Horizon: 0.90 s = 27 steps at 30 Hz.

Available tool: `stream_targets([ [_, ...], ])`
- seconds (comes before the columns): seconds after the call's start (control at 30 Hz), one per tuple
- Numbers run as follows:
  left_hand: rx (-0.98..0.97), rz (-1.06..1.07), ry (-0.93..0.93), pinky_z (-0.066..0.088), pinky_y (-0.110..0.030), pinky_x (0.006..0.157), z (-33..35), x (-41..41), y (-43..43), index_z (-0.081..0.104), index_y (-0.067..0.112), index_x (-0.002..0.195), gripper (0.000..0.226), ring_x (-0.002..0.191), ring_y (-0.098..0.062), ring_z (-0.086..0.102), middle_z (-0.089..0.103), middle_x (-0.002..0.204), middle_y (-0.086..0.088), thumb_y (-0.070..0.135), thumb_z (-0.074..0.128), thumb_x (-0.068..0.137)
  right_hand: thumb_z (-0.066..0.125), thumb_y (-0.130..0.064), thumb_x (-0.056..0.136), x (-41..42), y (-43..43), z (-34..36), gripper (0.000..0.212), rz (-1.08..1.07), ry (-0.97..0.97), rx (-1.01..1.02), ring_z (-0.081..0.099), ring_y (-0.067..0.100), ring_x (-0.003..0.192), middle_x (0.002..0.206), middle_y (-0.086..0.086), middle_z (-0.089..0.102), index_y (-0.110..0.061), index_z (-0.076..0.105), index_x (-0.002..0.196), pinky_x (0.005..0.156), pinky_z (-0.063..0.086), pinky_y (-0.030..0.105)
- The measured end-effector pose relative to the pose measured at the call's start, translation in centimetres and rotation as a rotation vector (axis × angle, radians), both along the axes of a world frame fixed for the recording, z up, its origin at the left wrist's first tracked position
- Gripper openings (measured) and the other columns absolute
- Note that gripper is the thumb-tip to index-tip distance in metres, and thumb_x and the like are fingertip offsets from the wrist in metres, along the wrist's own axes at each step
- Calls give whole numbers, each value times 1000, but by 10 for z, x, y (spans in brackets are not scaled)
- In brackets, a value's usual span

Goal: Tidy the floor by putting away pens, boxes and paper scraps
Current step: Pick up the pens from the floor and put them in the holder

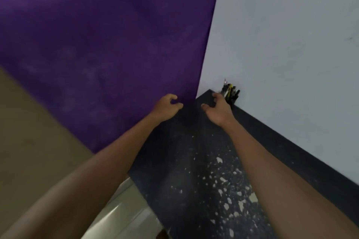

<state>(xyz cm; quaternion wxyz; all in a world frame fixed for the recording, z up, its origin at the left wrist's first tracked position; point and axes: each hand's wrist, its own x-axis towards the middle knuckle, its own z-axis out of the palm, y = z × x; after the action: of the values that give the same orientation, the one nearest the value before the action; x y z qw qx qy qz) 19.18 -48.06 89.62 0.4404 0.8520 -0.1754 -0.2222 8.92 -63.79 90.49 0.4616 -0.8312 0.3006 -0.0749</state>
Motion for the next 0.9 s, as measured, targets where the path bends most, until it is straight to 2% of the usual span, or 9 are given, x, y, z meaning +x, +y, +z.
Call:
stream_targets([
  [0.1, 16, 48, 9, 29, -21, 99, 10, -32, 54, 41, 14, 139, 54, 132, -16, 39, 40, 145, -1, 31, 61, 91, 59, -28, 93, -22, 38, 1, 68, 87, 41, 46, 46, 23, 127, 145, 9, 42, -13, 24, 148, 90, 37, 21],
  [0.17, 28, 105, -3, 32, -21, 96, 16, -50, 87, 44, 12, 136, 51, 130, -17, 41, 42, 142, -1, 31, 60, 91, 60, -33, 92, -31, 60, 1, 70, 139, 73, 77, 47, 25, 127, 147, 11, 40, -15, 23, 149, 100, 40, 27],
  [0.27, 30, 206, 19, 40, -25, 93, 17, -77, 138, 57, 11, 115, 28, 118, -19, 51, 55, 123, -4, 25, 60, 92, 61, -38, 90, -41, 99, -1, 72, 238, 132, 143, 52, 26, 122, 144, 12, 43, -18, 24, 148, 103, 46, 43],
  [0.33, 43, 253, 32, 42, -27, 90, 13, -91, 166, 59, 14, 99, 11, 108, -19, 55, 58, 108, -2, 22, 61, 91, 61, -40, 90, -45, 126, -3, 72, 303, 176, 154, 52, 25, 122, 142, 11, 45, -19, 24, 148, 101, 48, 42],
  [0.5, 93, 374, 41, 45, -31, 97, -8, -122, 233, 58, 7, 122, 38, 112, -24, 58, 61, 120, -8, 22, 64, 88, 59, -47, 89, -52, 190, -15, 75, 410, 207, 159, 51, 25, 124, 144, 12, 43, -21, 22, 149, 104, 45, 42],
  [0.6, 81, 450, 95, 47, -36, 96, -22, -140, 279, 56, 7, 122, 42, 112, -30, 59, 61, 123, -14, 25, 67, 85, 57, -48, 91, -58, 234, -21, 75, 459, 196, 167, 43, 24, 131, 150, 11, 36, -19, 21, 150, 108, 38, 36],
  [0.7, 80, 533, 71, 44, -30, 97, -28, -160, 320, 52, 8, 128, 47, 117, -25, 55, 57, 129, -11, 28, 64, 87, 55, -52, 90, -71, 276, -31, 78, 480, 157, 177, 37, 23, 136, 152, 8, 33, -19, 19, 151, 106, 34, 33],
  [0.8, 55, 575, 84, 38, -20, 88, -37, -183, 349, 47, 8, 133, 50, 118, -21, 53, 53, 133, -9, 30, 61, 90, 53, -57, 89, -90, 315, -46, 80, 473, 144, 208, 33, 20, 139, 154, 4, 29, -21, 17, 152, 109, 31, 34],
  [0.9, 24, 589, 98, 39, -21, 89, -47, -202, 377, 47, 8, 132, 51, 110, -17, 53, 54, 132, -9, 31, 62, 90, 48, -60, 90, -110, 351, -57, 80, 450, 162, 261, 33, 21, 139, 155, 5, 29, -19, 18, 152, 112, 29, 36],
])
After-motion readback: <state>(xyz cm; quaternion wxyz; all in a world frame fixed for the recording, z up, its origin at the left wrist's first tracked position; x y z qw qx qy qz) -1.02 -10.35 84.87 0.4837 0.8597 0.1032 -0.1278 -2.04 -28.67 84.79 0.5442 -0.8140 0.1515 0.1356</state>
